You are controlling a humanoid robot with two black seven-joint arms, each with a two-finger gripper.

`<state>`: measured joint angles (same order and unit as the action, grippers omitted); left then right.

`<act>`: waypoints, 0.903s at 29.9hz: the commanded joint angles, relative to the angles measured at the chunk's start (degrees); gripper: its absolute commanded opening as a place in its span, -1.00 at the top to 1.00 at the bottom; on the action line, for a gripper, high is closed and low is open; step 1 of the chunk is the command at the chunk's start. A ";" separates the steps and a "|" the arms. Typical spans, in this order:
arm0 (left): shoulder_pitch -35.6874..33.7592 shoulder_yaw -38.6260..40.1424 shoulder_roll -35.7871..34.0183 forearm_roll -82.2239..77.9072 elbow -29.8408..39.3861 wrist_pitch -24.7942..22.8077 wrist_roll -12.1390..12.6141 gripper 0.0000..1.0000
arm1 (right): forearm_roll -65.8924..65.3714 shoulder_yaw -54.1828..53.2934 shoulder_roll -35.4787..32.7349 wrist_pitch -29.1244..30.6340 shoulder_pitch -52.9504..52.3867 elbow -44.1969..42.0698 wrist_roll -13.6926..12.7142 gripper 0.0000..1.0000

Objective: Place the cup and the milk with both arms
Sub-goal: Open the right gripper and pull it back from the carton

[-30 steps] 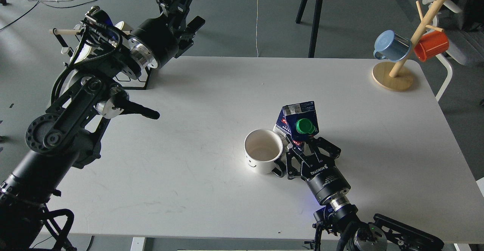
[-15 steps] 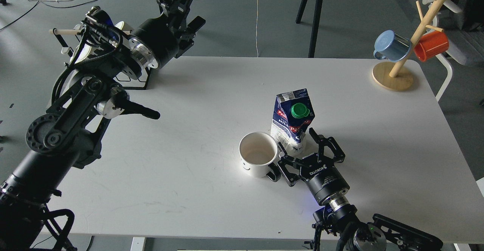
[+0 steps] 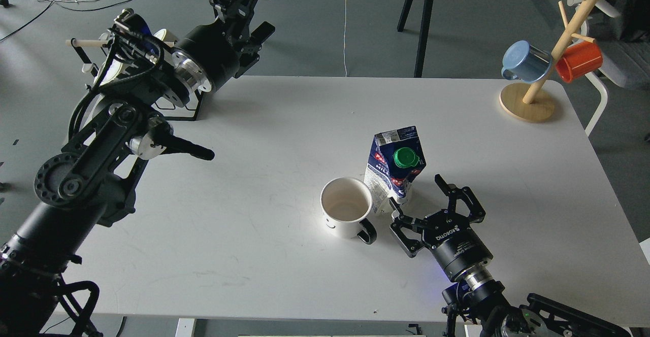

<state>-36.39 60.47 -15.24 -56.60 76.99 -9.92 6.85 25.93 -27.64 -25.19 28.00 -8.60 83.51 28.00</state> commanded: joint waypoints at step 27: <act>-1.23 3.77 0.30 0.79 -2.99 1.04 -0.79 -1.00 | 0.17 -10.43 -37.31 0.00 -18.45 -1.50 0.00 -0.99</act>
<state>-37.57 63.17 -15.03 -56.19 74.30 -9.80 6.07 26.38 -40.78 -63.70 28.00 -22.12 84.89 28.00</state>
